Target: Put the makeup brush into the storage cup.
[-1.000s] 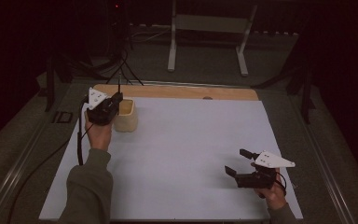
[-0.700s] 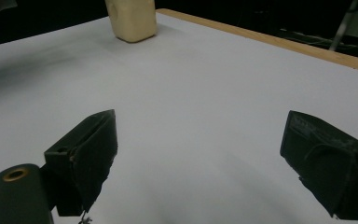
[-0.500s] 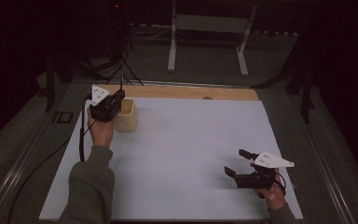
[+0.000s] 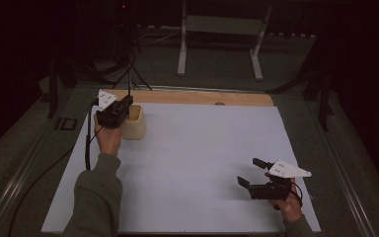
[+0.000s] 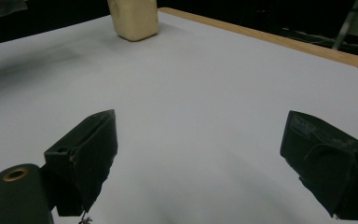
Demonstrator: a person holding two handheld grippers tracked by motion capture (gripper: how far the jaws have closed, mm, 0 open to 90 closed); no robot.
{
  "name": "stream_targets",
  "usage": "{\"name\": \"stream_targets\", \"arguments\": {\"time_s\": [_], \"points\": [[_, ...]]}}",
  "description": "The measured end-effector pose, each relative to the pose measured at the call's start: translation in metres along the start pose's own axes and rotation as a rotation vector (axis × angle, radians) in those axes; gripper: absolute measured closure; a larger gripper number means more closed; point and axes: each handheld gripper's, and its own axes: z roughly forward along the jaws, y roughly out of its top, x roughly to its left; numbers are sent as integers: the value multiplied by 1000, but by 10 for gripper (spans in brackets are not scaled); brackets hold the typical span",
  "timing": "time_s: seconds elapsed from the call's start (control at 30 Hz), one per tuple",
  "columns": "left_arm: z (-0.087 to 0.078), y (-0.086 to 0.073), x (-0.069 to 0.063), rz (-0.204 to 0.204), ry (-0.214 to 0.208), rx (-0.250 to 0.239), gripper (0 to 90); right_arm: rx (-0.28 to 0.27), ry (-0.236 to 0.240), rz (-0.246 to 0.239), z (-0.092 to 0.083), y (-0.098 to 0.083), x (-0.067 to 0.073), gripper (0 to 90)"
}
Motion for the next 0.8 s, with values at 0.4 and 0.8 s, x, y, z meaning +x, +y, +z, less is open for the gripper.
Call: {"name": "stream_targets", "arguments": {"time_s": [0.4, 0.8], "points": [[8, -6, -2, -6, -9, 21, 858, -1, 4, -1, 0, 0, 0, 108], [11, -10, -3, -4, -7, 39, 855, -1, 7, -3, 0, 0, 0, 108]]}}
